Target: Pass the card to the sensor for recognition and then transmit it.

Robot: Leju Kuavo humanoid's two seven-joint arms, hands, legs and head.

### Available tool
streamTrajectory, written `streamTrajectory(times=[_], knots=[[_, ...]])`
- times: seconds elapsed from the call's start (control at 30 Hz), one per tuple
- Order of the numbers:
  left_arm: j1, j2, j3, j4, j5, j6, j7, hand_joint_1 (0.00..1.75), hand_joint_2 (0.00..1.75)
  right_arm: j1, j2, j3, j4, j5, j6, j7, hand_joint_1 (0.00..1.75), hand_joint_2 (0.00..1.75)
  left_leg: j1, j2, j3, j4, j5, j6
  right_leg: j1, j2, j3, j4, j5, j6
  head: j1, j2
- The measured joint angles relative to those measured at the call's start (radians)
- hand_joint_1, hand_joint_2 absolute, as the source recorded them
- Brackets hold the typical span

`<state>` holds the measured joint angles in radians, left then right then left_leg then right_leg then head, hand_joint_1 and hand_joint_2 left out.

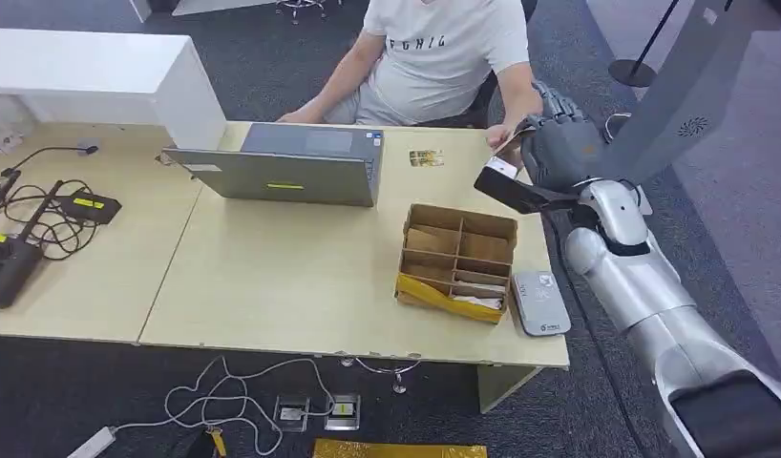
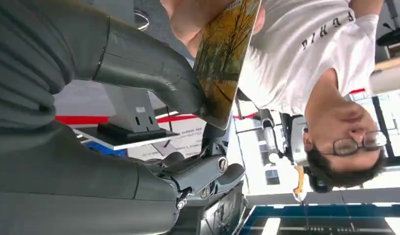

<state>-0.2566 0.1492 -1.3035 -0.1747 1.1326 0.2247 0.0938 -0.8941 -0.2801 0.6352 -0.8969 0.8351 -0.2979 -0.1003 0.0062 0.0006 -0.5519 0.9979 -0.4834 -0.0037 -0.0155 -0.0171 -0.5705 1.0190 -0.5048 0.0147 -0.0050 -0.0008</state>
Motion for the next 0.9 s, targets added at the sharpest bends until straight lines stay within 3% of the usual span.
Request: streamTrajectory(times=[0.2, 0.23, 0.27, 0.6, 0.63, 0.9], knots=[[-0.004, -0.001, 0.0, 0.0, -0.009, -0.015, 0.004, 0.0, 0.0, -0.004, 0.02, 0.0, 0.06, 0.004, -0.013, 0.001, 1.75, 1.75, 0.0, 0.0, 0.0, 0.0, 0.0, 0.0, 0.0, 0.0, 0.0, 0.0, 0.0, 0.0, 0.0, 0.0], [-0.005, -0.001, 0.0, 0.0, -0.009, -0.015, 0.004, 0.0, 0.0, -0.005, 0.022, 0.0, 0.069, 0.006, -0.014, 0.002, 0.33, 1.75, 0.0, 0.0, 0.0, 0.0, 0.0, 0.0, 0.0, 0.0, 0.0, 0.0, 0.0, 0.0, 0.0, 0.0], [-0.005, 0.0, 0.0, 0.0, -0.01, -0.015, 0.005, 0.0, 0.0, -0.006, 0.024, 0.0, 0.077, 0.008, -0.014, 0.002, 0.0, 1.75, 0.0, 0.0, 0.0, 0.0, 0.0, 0.0, 0.0, 0.0, 0.0, 0.0, 0.0, 0.0, 0.0, 0.0], [-0.005, -0.001, 0.0, 0.0, -0.008, -0.013, 0.007, 0.0, 0.0, -0.006, 0.03, 0.0, 0.109, 0.012, -0.016, 0.004, 0.0, 1.75, 0.0, 0.0, 0.0, 0.0, 0.0, 0.0, 0.0, 0.001, 0.0, 0.0, 0.0, 0.0, 0.0, 0.0], [-0.005, -0.001, 0.0, 0.0, -0.008, -0.012, 0.007, 0.0, 0.0, -0.006, 0.031, 0.0, 0.111, 0.012, -0.016, 0.004, 0.0, 0.0, 0.0, 0.0, 0.0, 0.0, 0.0, 0.0, 0.0, 0.001, 0.0, 0.0, 0.0, 0.0, 0.0, 0.0], [-0.005, -0.001, 0.0, 0.0, -0.008, -0.007, 0.007, 0.0, 0.0, -0.006, 0.034, 0.0, 0.12, -0.002, -0.011, -0.003, 0.0, 0.0, 0.0, 0.0, 0.0, 0.0, 0.0, 0.0, 0.0, 0.001, 0.0, 0.0, 0.0, 0.0, 0.0, 0.0]])
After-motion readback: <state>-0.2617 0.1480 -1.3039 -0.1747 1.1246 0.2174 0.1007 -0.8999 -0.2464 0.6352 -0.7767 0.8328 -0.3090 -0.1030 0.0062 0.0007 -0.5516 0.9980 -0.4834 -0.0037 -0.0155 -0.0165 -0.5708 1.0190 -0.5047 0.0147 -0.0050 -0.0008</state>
